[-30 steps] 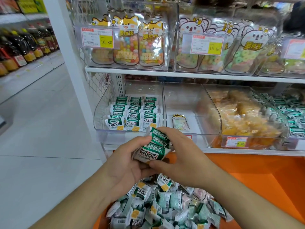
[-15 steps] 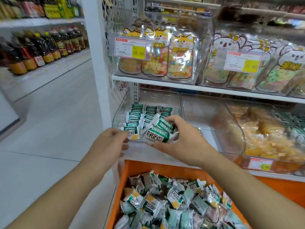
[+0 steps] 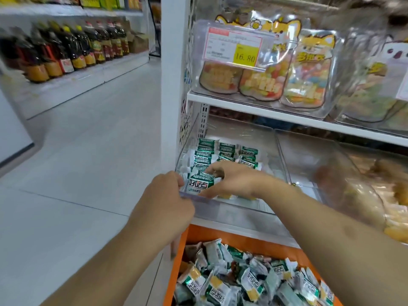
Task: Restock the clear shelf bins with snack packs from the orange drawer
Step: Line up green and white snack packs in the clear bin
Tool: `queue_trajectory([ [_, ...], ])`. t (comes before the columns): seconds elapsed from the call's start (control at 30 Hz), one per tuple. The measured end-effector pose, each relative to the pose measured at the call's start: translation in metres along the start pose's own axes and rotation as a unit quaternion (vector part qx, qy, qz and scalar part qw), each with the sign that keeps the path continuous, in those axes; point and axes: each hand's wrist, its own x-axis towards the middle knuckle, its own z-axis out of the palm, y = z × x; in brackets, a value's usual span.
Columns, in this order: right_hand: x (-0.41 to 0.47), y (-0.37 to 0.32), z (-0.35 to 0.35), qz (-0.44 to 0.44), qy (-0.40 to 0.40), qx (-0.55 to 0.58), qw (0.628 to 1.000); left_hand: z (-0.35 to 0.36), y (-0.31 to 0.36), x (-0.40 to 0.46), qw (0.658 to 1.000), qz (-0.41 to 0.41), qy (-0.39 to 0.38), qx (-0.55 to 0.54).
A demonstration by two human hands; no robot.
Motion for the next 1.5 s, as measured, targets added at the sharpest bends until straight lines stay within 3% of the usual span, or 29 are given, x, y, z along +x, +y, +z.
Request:
queue_trajectory([
  [0.37, 0.016, 0.008, 0.017, -0.044, 0.038, -0.091, 0.994, 0.002, -0.002, -0.002, 1.000, 0.025, 0.013, 0.011],
  [0.7, 0.002, 0.008, 0.006, -0.045, 0.016, -0.015, 0.999, 0.004, 0.000, -0.002, 0.999, 0.028, 0.011, 0.023],
  [0.93, 0.001, 0.013, 0.013, -0.079, 0.052, 0.024, 0.995, 0.003, -0.001, 0.000, 0.999, 0.035, 0.006, 0.026],
  [1.07, -0.004, 0.016, 0.011, -0.068, 0.021, 0.152, 0.986, 0.003, -0.003, 0.001, 0.999, 0.030, 0.001, 0.018],
  [1.5, 0.002, 0.010, 0.025, -0.113, 0.060, 0.070, 0.989, -0.001, 0.000, 0.000, 0.999, 0.014, -0.014, 0.032],
])
